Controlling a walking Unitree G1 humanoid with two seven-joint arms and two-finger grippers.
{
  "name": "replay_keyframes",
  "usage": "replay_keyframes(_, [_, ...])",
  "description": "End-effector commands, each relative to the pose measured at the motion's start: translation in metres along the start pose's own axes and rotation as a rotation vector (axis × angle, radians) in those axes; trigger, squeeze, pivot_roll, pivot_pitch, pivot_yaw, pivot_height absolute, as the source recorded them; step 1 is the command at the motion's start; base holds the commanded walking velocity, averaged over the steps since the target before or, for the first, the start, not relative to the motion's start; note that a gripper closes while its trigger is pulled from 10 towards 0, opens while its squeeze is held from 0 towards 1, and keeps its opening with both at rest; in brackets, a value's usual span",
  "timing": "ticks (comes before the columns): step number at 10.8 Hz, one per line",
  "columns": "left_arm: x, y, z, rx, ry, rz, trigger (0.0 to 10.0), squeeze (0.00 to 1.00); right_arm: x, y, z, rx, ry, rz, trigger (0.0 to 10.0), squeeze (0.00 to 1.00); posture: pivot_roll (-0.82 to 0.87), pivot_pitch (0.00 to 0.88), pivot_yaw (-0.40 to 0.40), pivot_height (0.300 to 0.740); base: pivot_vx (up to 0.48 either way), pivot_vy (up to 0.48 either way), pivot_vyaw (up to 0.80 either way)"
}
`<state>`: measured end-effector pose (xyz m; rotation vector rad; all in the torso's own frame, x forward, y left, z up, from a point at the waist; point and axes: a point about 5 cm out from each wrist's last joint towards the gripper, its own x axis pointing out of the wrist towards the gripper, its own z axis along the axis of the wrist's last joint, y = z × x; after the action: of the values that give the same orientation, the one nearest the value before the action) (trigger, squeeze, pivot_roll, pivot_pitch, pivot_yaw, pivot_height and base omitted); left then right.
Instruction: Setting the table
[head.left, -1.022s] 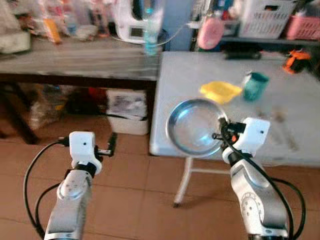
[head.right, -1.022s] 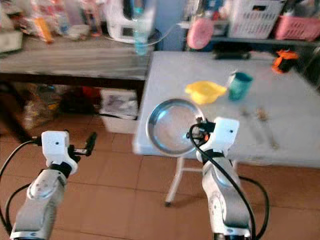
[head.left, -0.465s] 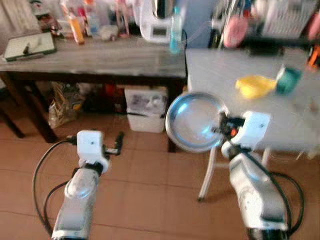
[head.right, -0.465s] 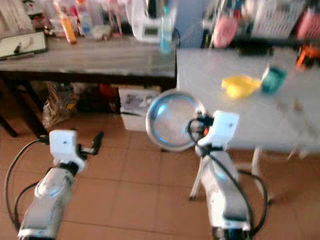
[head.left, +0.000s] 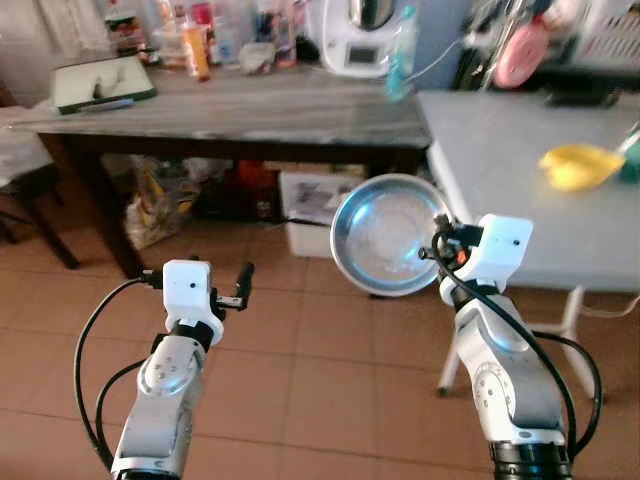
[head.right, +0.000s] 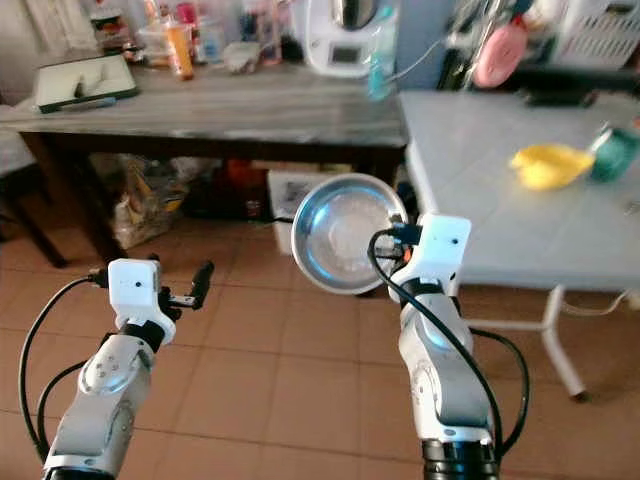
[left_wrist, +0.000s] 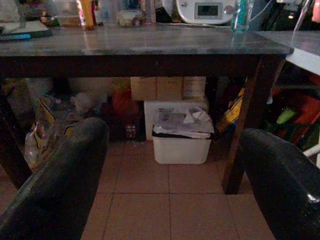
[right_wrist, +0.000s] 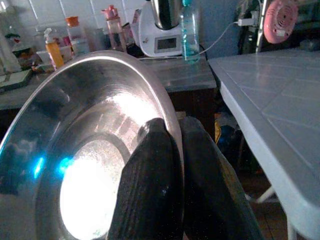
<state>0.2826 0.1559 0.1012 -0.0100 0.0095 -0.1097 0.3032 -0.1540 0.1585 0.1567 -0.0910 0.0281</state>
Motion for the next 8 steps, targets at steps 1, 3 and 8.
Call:
replay_keyframes(1, [0.0,-0.001,0.002,0.025,-0.017,0.0,10.0,0.0,0.0,-0.004,0.0,-0.002,-0.004,-0.014,10.0,0.0,0.1,0.0,0.005,0.74,0.0,0.0,0.0])
replay_keyframes(3, [-0.001,-0.002,0.004,0.024,-0.028,-0.008,10.0,0.0,0.002,-0.002,-0.001,-0.006,-0.006,-0.012,10.0,0.0,0.1,0.0,0.003,0.74,0.0,0.0,0.0])
replay_keyframes(8, [0.003,-0.006,0.02,-0.016,-0.087,-0.061,10.0,0.0,0.003,-0.002,-0.001,-0.025,-0.021,-0.01,10.0,0.0,0.11,0.0,0.013,0.74,0.0,0.0,0.0])
